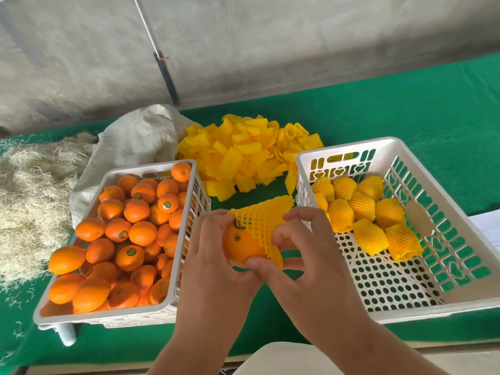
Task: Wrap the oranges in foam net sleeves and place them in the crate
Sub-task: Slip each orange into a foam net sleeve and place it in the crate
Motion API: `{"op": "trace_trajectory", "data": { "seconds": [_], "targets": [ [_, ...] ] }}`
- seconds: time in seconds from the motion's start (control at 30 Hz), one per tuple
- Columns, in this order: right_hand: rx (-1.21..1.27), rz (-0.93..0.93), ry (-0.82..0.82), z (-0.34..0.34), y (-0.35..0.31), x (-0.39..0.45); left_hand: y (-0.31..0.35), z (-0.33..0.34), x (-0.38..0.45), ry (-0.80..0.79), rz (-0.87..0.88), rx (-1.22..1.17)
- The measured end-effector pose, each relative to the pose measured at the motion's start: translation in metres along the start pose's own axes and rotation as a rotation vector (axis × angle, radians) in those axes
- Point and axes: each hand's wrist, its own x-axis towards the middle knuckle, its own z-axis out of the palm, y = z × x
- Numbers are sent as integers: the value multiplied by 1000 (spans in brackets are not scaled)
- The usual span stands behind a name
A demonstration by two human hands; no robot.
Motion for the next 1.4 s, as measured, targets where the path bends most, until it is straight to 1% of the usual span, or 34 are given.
{"op": "trace_trajectory", "data": {
  "seconds": [0.13,0.23,0.3,0.4,0.53,0.6,0.67,0.77,0.93,1.03,1.1,1.17,1.27,1.4],
  "targets": [
    [37,-14,15,-3,3,2,1,-6,-2,-77,-33,-140],
    [90,-9,20,-8,5,5,-2,-17,0,-196,-81,-382],
    [126,0,16,-10,6,5,-5,-25,4,-229,-93,-507],
    [214,12,14,-12,8,5,-8,-31,8,-243,-110,-559],
    [379,83,-39,-16,8,7,-13,-32,9,-204,-216,-652],
    [429,86,-50,-17,7,7,-16,-33,10,-247,-262,-672],
    [433,71,-34,-17,6,7,-16,-33,11,-299,-256,-640],
    [355,33,13,-17,6,8,-12,-31,9,-305,-240,-585],
    [107,-13,109,-14,9,8,-5,-24,3,-294,-238,-617],
    [-38,-79,156,-13,11,8,-2,-19,0,-223,-228,-549],
    [-65,-133,165,-12,10,8,-1,-18,0,-157,-219,-445],
    [-88,-203,141,-10,10,7,-2,-18,1,-108,-215,-362],
    [-98,-304,77,-6,10,5,-2,-19,1,-66,-222,-313],
    [-113,-398,66,-4,13,4,1,-18,1,20,-220,-229]
  ]
}}
